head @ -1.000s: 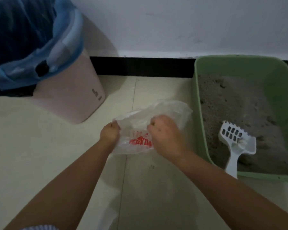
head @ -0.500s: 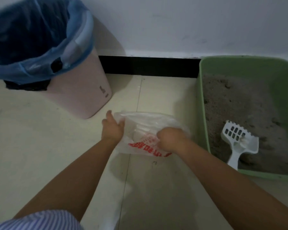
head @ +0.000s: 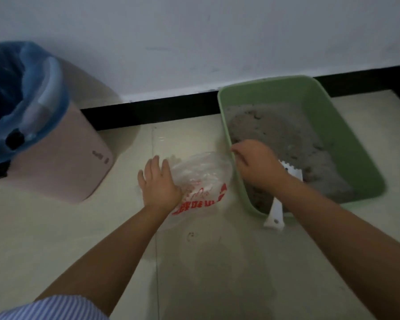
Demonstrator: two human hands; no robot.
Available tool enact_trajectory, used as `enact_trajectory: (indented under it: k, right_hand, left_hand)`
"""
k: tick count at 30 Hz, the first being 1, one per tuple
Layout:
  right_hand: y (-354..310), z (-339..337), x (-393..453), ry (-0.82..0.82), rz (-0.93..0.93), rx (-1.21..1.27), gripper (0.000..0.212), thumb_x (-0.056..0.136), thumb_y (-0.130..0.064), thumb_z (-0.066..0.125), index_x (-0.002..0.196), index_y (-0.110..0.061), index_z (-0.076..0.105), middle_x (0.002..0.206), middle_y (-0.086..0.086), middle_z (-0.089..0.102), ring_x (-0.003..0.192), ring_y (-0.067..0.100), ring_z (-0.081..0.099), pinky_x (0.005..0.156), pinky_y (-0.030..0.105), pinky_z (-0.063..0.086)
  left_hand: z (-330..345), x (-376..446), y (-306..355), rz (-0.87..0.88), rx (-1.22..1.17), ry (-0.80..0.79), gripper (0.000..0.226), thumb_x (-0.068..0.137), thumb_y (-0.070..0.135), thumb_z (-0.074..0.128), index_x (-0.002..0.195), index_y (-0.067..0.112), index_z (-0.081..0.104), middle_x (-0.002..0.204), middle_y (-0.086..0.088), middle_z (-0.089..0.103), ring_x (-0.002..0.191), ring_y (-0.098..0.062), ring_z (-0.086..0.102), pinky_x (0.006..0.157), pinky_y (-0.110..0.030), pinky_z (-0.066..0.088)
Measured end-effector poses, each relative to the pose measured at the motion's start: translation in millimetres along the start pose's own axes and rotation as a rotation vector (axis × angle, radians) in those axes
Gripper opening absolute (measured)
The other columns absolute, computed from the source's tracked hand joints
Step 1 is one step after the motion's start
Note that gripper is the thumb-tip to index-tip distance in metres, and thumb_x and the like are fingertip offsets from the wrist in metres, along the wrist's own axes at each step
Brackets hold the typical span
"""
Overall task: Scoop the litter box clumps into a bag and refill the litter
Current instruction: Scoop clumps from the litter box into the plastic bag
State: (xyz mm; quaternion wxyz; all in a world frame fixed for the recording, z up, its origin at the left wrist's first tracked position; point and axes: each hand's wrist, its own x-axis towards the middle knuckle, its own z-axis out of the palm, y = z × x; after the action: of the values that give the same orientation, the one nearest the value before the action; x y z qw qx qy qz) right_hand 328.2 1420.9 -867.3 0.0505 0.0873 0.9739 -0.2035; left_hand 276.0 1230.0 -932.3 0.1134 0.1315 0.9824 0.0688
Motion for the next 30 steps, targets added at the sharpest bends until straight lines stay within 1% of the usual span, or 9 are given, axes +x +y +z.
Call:
enact_trajectory:
  k: [2,4,7,12,15,20,25,28,30]
  right_hand:
    - [20.7,-13.0,-18.3,-0.014,0.142,-0.073,0.029,0.095,-0.019,0.044,0.104,0.000,0.063,0.105,0.020,0.065,0.096,0.030,0.059,0.074,0.031,0.040]
    - [32.0,-14.4,-38.4,-0.210,0.326,-0.135,0.039,0.095,-0.033,0.044,0.122,-0.008,0.056,0.121,0.017,0.060,0.111,0.029,0.056,0.084,0.031,0.044]
    - [42.0,4.8,-59.5,-0.370,0.465,-0.171,0.066,0.092,-0.045,0.047,0.147,-0.022,0.019,0.140,0.012,0.047,0.125,0.028,0.048,0.098,0.034,0.042]
    - [54.7,15.1,-56.5,-0.229,0.613,0.016,0.086,0.087,-0.013,0.054,0.148,-0.014,-0.005,0.123,0.016,0.056,0.097,0.028,0.058,0.068,0.028,0.041]
    - [76.2,-5.7,-48.4,-0.203,0.677,-0.040,0.072,0.088,-0.009,0.054,0.146,-0.009,0.011,0.125,0.016,0.057,0.107,0.029,0.058,0.078,0.034,0.047]
    - [115.4,-56.1,-31.7,-0.429,0.645,-0.353,0.034,0.094,-0.011,0.044,0.124,0.000,0.053,0.127,0.020,0.056,0.112,0.030,0.057,0.093,0.033,0.044]
    - [141.7,-81.7,-30.3,-0.465,0.678,-0.355,0.031,0.090,-0.006,0.046,0.118,-0.001,0.059,0.095,0.014,0.061,0.076,0.024,0.049,0.075,0.028,0.036]
    - [146.2,-80.0,-27.9,-0.467,0.662,-0.343,0.030,0.092,-0.010,0.048,0.120,-0.005,0.057,0.099,0.013,0.060,0.084,0.023,0.044,0.075,0.028,0.036]
    - [144.7,-76.1,-22.6,-0.521,0.620,-0.381,0.024,0.093,-0.010,0.046,0.111,-0.002,0.060,0.080,0.008,0.053,0.084,0.024,0.045,0.075,0.029,0.037]
  left_hand:
    - [0.4,-1.9,18.2,0.190,-0.096,0.067,0.066,0.087,0.019,0.048,0.146,0.008,0.020,0.155,-0.012,0.007,0.144,-0.027,0.001,0.117,-0.037,-0.003]
    - [1.8,-5.3,35.4,0.337,-0.196,0.099,0.059,0.088,0.020,0.040,0.144,0.004,0.027,0.154,-0.015,0.014,0.145,-0.028,0.006,0.116,-0.030,-0.001]
    - [5.5,-7.0,63.5,0.443,-0.227,0.062,0.067,0.084,0.032,0.025,0.141,-0.004,0.030,0.152,-0.021,0.019,0.144,-0.034,0.010,0.111,-0.028,-0.001]
    - [8.1,3.5,102.0,0.414,-0.038,-0.109,0.064,0.100,0.036,0.020,0.146,0.000,-0.006,0.155,-0.016,-0.014,0.144,-0.026,-0.016,0.115,-0.029,-0.010]
    - [7.1,10.6,118.5,0.384,-0.047,-0.120,0.065,0.100,0.036,0.021,0.146,-0.001,-0.009,0.155,-0.016,-0.017,0.143,-0.026,-0.018,0.116,-0.032,-0.008]
    - [19.3,16.4,120.8,0.332,-0.007,-0.190,0.062,0.101,0.029,0.019,0.144,-0.002,-0.013,0.153,-0.018,-0.021,0.142,-0.028,-0.021,0.117,-0.033,-0.009]
    - [21.4,13.5,125.1,0.321,-0.009,-0.178,0.060,0.101,0.023,0.021,0.144,-0.004,-0.011,0.153,-0.020,-0.020,0.142,-0.030,-0.020,0.116,-0.033,-0.010]
    - [21.2,12.6,127.0,0.316,-0.004,-0.175,0.060,0.100,0.022,0.022,0.145,-0.004,-0.010,0.153,-0.020,-0.019,0.142,-0.030,-0.019,0.116,-0.033,-0.009]
    - [21.8,12.0,127.4,0.307,-0.013,-0.178,0.060,0.101,0.023,0.021,0.145,-0.003,-0.011,0.153,-0.019,-0.020,0.142,-0.029,-0.020,0.116,-0.032,-0.010]
